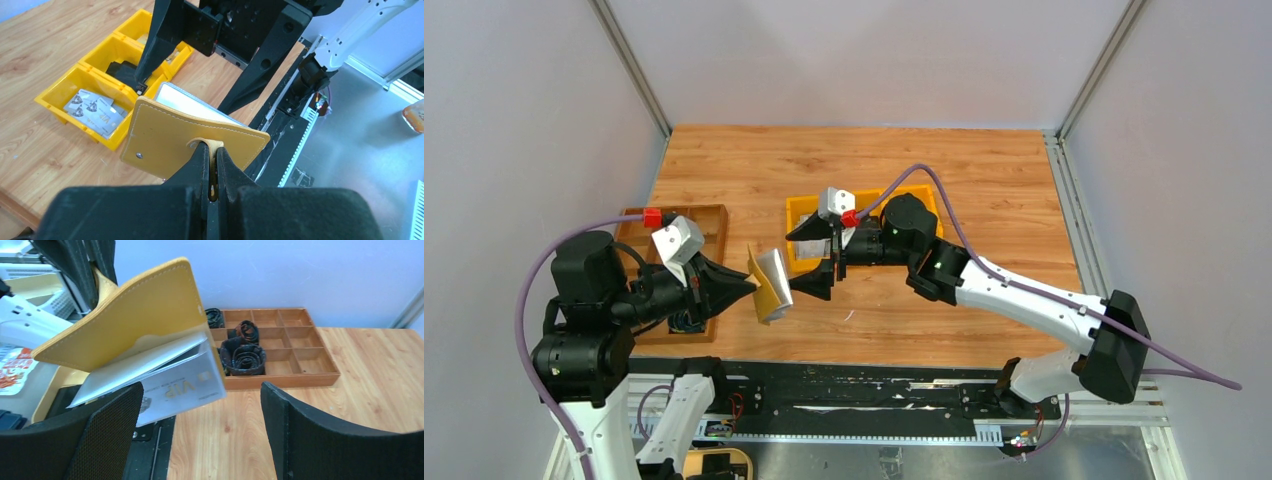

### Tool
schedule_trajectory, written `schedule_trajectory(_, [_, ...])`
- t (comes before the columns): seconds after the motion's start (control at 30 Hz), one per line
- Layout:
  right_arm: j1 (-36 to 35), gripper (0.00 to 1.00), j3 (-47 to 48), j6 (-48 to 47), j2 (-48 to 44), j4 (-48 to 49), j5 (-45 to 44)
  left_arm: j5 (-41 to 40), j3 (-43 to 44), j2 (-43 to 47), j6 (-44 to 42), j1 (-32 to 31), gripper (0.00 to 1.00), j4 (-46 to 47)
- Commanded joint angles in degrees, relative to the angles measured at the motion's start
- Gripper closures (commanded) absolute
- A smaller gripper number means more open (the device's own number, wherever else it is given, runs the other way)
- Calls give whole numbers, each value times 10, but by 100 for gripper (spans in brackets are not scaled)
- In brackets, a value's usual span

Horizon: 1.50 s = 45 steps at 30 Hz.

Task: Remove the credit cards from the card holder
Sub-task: Open the card holder.

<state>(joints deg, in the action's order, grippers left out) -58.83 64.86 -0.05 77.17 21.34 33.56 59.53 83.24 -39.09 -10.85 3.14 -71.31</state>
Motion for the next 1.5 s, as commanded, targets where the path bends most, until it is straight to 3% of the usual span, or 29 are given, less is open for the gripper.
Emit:
schedule_trajectory(0.0, [-10, 10, -17, 32, 6, 44, 64, 35, 19, 1, 6, -2, 100, 17])
schedule_trajectory(0.27, [-20, 10, 4, 61, 39, 106, 121, 63, 26, -8, 15, -1, 100, 17])
schedule_trajectory(0.67, [-31, 9, 65, 58, 90, 140, 202, 174, 14, -36, 78, -2, 100, 19])
schedule_trajectory(0.87, [-33, 11, 52, 163, 100, 260, 254, 196, 21, -39, 91, -2, 100, 19])
schedule_trajectory(1.03, [-33, 33, 50, 262, 121, 381, 301, 193, 30, -39, 94, -2, 100, 19])
schedule_trajectory(1.13, [-33, 54, 52, 299, 132, 398, 318, 185, 42, -39, 89, -2, 100, 19])
schedule_trajectory(1.27, [-31, 94, 50, 318, 135, 384, 328, 168, 57, -36, 79, -2, 100, 19])
schedule_trajectory(1.33, [-30, 100, 49, 317, 130, 369, 321, 155, 62, -34, 69, -2, 100, 18])
schedule_trajectory(1.37, [-28, 100, 50, 317, 126, 360, 319, 144, 63, -32, 63, -2, 94, 18])
schedule_trajectory(1.4, [-27, 100, 52, 317, 123, 349, 317, 130, 63, -28, 52, -2, 76, 18])
schedule_trajectory(1.43, [-26, 100, 54, 315, 119, 333, 315, 111, 63, -24, 42, -2, 50, 17])
schedule_trajectory(1.47, [-23, 100, 60, 309, 115, 306, 312, 75, 62, -18, 33, -2, 14, 17])
